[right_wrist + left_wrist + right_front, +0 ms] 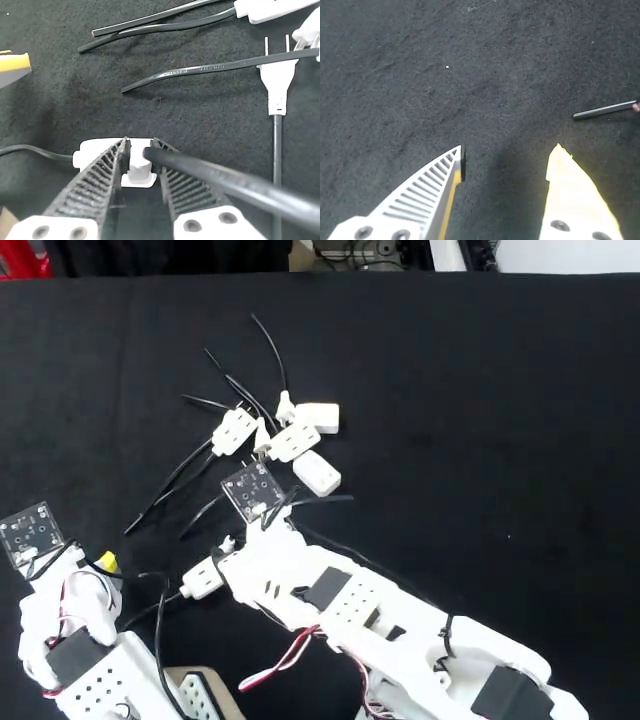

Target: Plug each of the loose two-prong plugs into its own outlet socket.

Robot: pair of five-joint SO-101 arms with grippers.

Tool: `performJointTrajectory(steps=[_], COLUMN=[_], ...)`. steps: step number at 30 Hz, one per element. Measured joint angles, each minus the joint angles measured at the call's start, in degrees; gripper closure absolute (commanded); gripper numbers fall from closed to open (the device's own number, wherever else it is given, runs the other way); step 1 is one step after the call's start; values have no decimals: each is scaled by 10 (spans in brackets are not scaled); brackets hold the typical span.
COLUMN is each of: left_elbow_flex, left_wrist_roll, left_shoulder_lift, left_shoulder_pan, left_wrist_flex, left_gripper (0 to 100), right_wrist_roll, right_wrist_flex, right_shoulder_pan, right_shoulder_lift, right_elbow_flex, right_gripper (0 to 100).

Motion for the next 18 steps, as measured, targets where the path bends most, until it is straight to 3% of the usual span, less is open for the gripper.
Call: performJointTrajectory(steps=[12, 18], left_elbow_flex=[0, 0], left_wrist_roll=[-1, -1], left_shoulder_lift=[0, 0], left_shoulder_pan=[0, 0], left_wrist_flex=[0, 0], left_gripper=[726, 726], right_wrist_roll=[6, 44], right_wrist_flex=[57, 95], right_shoulder_pan=[-18, -20], right_shoulder_lift=[58, 57], right_elbow_flex=[-57, -62], right_gripper=[986, 986])
